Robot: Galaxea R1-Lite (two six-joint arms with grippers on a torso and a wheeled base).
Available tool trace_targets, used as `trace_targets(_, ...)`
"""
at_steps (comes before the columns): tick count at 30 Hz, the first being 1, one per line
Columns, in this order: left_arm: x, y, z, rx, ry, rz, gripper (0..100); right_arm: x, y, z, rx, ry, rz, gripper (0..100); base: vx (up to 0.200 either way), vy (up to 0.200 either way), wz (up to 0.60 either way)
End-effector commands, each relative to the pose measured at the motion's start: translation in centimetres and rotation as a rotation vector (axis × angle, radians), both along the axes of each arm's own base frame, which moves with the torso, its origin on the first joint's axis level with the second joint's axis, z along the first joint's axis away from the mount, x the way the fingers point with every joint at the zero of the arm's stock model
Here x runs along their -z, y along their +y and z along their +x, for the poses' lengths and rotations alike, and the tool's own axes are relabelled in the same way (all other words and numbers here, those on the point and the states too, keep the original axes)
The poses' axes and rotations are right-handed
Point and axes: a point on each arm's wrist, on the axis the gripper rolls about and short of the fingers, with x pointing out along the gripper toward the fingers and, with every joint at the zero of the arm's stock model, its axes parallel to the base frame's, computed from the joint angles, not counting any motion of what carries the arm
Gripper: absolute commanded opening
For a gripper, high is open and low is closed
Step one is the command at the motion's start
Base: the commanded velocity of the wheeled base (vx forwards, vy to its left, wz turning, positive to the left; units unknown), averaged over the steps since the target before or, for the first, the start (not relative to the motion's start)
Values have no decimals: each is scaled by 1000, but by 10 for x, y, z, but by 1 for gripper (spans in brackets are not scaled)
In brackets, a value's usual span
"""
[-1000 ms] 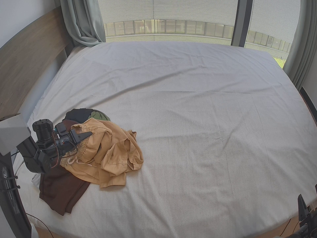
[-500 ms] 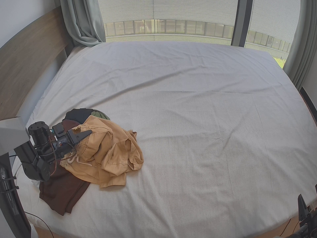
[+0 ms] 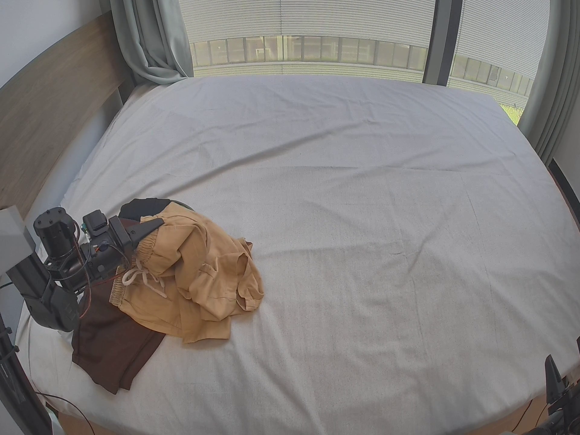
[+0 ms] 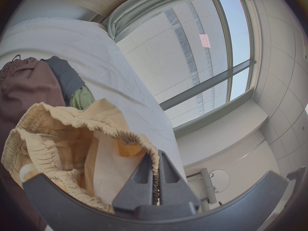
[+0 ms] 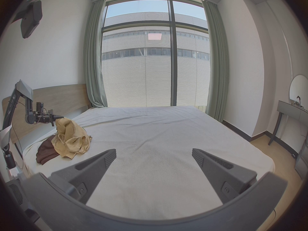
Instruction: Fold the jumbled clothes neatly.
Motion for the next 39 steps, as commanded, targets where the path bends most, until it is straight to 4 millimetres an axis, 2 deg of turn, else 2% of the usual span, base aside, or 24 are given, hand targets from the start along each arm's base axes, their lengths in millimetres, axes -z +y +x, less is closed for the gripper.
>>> trace_targets(1, -27, -7, -16, 9, -63, -15, 0, 5, 0, 0, 1, 0, 0, 100, 0, 0, 0)
trace_targets(7, -34, -9, -26, 9, -83, -10, 0, 5, 0, 0, 1, 0, 0, 100, 0, 0, 0)
trace_targets(11, -44, -15, -36, 38, -118, -10, 0, 5, 0, 0, 1, 1, 0, 100, 0, 0, 0)
trace_targets(14, -43, -22, -40, 58, -110, -11, 0, 5, 0, 0, 1, 0, 0, 100, 0, 0, 0)
trace_targets(27, -43, -32, -40, 87, -96, -28, 0, 5, 0, 0, 1, 0, 0, 100, 0, 0, 0)
trace_targets(32, -57, -48, -40, 80, -54, -155, 0, 5, 0, 0, 1, 1, 0, 100, 0, 0, 0)
trace_targets(34, -74, -60, -37, 44, -50, -276, 0, 5, 0, 0, 1, 0, 0, 100, 0, 0, 0)
trace_targets(39, -83, -73, -34, 25, -54, -343, 0, 5, 0, 0, 1, 1, 0, 100, 0, 0, 0)
